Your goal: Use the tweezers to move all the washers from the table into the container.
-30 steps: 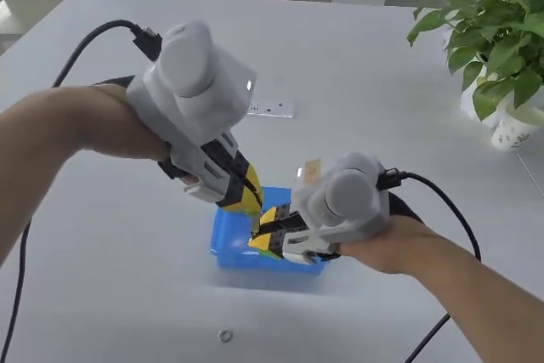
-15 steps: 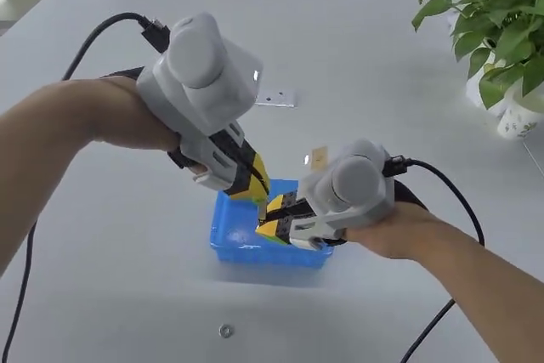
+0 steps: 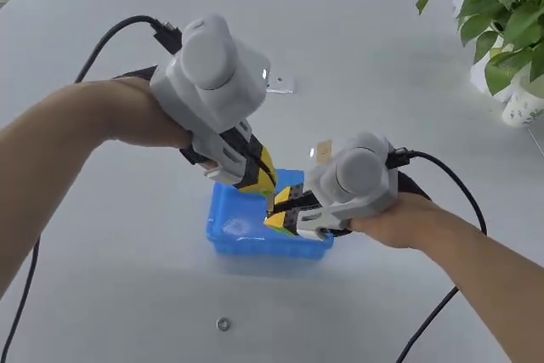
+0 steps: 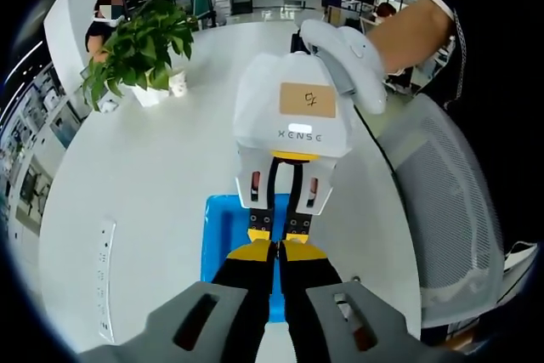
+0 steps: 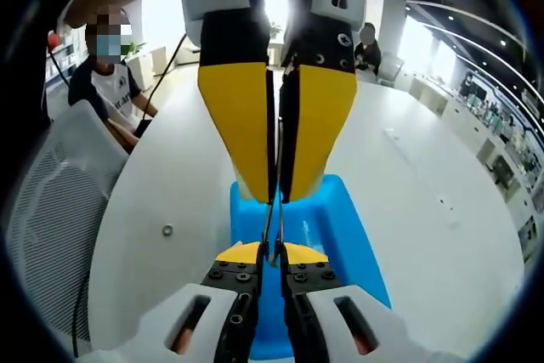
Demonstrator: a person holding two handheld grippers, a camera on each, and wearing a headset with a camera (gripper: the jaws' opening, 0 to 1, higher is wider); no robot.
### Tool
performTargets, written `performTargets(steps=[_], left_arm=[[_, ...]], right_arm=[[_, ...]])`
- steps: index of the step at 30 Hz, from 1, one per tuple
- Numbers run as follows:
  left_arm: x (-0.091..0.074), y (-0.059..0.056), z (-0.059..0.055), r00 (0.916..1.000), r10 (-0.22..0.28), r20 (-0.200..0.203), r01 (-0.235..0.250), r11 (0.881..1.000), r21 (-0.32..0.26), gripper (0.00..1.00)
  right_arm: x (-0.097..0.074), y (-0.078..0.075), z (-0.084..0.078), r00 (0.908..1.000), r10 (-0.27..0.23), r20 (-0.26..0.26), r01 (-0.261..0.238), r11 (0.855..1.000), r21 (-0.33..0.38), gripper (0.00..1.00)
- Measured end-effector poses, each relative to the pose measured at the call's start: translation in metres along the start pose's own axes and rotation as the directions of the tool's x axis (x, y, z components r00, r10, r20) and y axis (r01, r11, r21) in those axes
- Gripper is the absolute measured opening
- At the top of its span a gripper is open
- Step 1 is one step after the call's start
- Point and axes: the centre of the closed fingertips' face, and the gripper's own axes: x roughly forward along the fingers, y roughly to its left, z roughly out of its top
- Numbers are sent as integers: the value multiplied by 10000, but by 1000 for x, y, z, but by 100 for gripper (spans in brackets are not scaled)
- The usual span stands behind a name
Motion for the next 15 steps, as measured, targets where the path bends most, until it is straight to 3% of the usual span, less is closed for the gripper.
performTargets(steps=[15], left_arm=[[20,10,-12,10000,-25,-32,25,9997,-238,6]], right_arm=[[14,-6,-20,9984,289,-481,-285,9996,82,9]])
